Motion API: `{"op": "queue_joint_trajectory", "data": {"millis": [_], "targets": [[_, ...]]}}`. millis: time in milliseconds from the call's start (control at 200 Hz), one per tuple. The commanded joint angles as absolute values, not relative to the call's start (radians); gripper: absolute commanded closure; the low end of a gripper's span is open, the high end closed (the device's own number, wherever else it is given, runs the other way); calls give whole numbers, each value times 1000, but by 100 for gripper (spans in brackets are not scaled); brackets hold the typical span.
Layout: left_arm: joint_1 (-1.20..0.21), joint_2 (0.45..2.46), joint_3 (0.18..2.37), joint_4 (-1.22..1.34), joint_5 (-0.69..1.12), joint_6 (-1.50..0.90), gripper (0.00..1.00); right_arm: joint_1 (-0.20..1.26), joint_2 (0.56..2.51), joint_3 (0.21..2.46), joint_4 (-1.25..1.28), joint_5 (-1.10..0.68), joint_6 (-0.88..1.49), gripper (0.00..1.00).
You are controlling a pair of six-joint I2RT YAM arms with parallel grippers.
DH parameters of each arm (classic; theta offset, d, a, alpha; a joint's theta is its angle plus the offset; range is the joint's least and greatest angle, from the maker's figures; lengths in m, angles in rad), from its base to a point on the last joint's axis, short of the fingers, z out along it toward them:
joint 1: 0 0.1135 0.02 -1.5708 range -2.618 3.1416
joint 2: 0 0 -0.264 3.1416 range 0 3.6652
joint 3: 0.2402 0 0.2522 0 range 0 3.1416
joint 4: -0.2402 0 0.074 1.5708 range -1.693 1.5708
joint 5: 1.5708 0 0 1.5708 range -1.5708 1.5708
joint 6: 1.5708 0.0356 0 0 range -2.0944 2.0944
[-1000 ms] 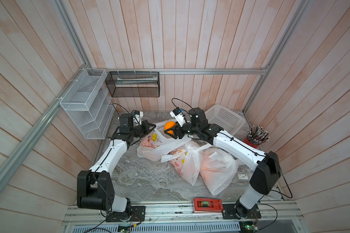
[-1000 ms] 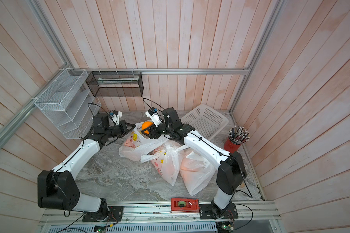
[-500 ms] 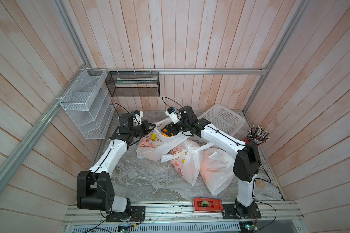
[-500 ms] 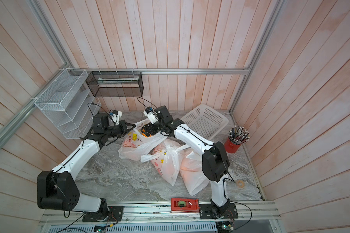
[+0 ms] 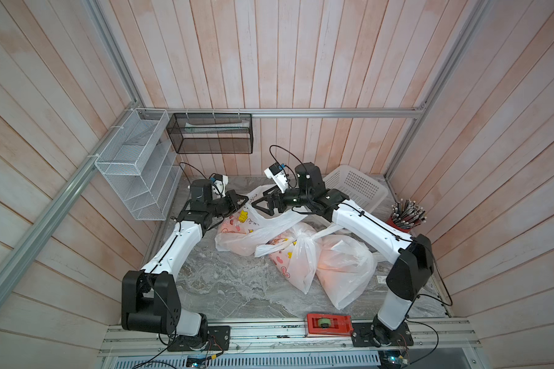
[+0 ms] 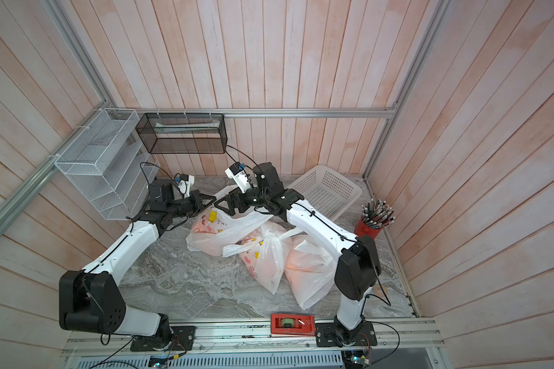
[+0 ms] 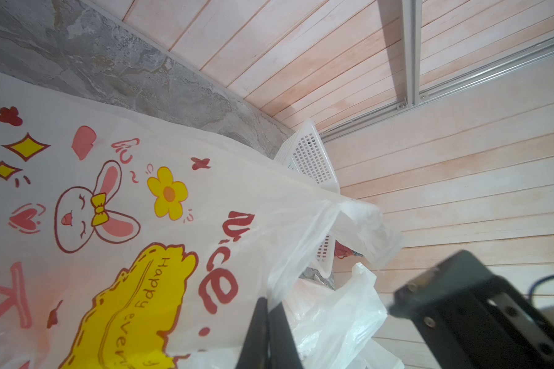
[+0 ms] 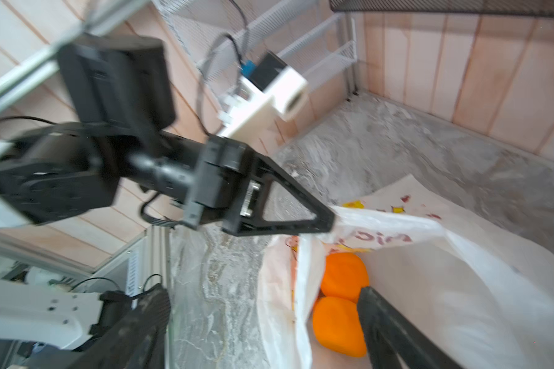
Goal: Place the oranges into plastic bags & tie knots
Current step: Place the orange in the plastic bag, then adjust the plastic bag at the center of the board.
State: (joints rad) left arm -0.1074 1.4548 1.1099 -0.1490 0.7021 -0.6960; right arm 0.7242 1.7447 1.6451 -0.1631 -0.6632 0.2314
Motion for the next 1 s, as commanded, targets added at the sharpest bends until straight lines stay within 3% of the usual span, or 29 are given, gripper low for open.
{"op": "queue_joint_trajectory", "data": {"millis": [0,140,275,465,530,680,840,990], "targets": [[-116,1461,1131,-129,710,-687,100,726,1654,1592,-10,-819,293,5],[-117,1459,1128,-130,708,-683,100,669,1525,1488,41,-744,342,2],[-117,1459,1121,-127,710,-680,100,528,1400,1333,38,-591,427,2],[-118,1461,1123,-127,715,-673,100,337,1357,1174,15,-629,508,2],[-119,1462,1124,-127,714,-671,100,309,1380,1156,10,-655,535,7],[-118,1464,1127,-130,713,-658,100,311,1461,1183,14,-741,563,19],[-120,1467,1137,-139,709,-643,100,344,1530,1220,50,-740,581,21],[-121,1472,1146,-148,707,-631,100,361,1607,1280,57,-720,595,30]]}}
